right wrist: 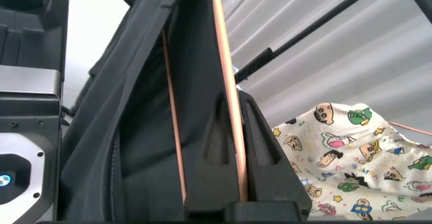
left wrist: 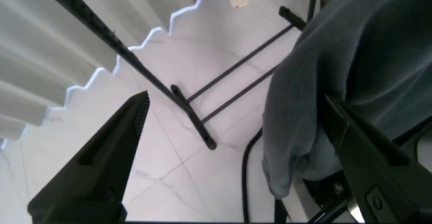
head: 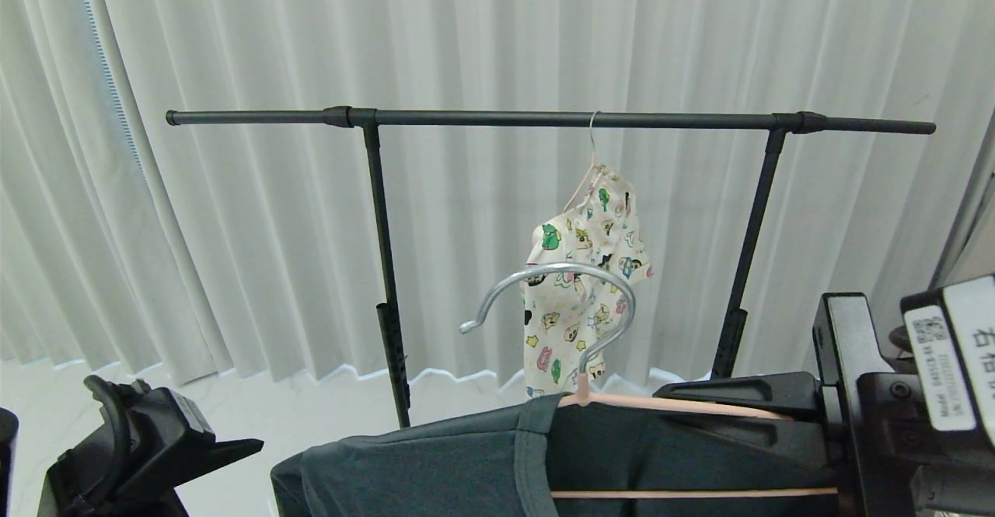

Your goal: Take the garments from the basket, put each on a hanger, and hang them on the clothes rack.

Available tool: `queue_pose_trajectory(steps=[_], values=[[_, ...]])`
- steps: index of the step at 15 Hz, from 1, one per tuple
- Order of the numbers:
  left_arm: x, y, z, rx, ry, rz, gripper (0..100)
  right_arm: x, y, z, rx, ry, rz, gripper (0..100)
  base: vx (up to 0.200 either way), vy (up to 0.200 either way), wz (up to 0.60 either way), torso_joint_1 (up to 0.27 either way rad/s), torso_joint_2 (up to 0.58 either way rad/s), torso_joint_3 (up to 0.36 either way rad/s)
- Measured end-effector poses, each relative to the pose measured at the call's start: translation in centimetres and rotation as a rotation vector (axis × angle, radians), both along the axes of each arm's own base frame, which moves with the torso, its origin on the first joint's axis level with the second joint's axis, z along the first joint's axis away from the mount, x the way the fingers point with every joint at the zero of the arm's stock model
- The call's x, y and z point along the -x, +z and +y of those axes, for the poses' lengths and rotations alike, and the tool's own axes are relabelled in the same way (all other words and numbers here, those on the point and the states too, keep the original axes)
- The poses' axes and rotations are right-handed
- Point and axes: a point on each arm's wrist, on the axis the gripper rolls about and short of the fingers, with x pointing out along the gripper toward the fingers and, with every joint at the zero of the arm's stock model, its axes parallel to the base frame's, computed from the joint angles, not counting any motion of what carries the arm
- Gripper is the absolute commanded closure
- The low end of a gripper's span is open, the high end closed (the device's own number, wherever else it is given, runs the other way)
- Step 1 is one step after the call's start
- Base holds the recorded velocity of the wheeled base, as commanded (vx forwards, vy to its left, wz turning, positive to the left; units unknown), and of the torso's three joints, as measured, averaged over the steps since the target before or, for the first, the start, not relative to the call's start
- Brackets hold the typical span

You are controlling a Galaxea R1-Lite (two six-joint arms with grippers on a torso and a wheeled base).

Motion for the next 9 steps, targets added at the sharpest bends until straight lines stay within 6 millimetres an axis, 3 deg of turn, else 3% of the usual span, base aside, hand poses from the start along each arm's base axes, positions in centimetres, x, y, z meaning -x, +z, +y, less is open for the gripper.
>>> queue_pose_trajectory(steps=[9], values=[[0.8,1.4,1.6,0.11,0.159,-0.105,100,-0.9,-2.5,-2.9,0.057,-0.133,0.046,100,0.0,0.0,0.0,0.0,0.0,0.0]])
